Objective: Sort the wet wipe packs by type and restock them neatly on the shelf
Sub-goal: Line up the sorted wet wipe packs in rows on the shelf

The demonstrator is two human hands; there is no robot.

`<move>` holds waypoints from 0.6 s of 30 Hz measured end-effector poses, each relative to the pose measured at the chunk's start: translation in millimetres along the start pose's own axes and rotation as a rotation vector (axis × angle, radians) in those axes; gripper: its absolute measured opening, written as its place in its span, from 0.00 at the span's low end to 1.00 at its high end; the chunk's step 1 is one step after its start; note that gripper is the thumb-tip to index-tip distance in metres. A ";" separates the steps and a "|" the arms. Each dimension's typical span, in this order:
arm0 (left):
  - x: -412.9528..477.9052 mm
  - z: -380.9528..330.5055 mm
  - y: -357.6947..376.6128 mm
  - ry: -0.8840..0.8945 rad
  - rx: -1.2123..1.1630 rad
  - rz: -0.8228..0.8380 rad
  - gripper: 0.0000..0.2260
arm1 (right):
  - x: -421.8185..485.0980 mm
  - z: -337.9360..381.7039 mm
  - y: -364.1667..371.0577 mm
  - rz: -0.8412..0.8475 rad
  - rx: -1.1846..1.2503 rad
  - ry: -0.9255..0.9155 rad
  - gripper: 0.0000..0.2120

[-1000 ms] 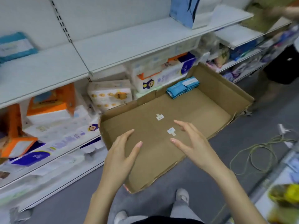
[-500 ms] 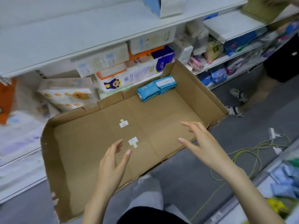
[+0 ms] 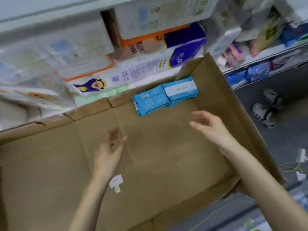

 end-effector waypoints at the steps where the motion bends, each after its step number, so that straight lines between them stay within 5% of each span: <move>1: 23.6 -7.5 7.6 0.030 0.008 -0.015 0.19 | 22.8 2.3 0.4 0.020 0.105 0.042 0.16; 6: 116.2 -53.3 65.3 0.211 0.137 0.035 0.20 | 123.1 19.4 -1.3 -0.058 0.086 -0.006 0.18; 11: 161.3 -58.9 119.4 0.294 0.346 0.221 0.27 | 174.6 41.3 4.8 -0.020 -0.288 -0.164 0.25; 18: 178.6 -57.4 122.2 0.387 0.554 0.219 0.31 | 192.6 57.0 8.4 -0.023 -0.672 -0.272 0.29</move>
Point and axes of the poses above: each hand's wrist, its own x-axis towards the middle knuckle, its own y-axis out of the palm, z = x × y, the point moved 9 cm from there along x, towards the middle knuckle, and after that the axes turned 9 degrees about y, right-handed, at the moved point
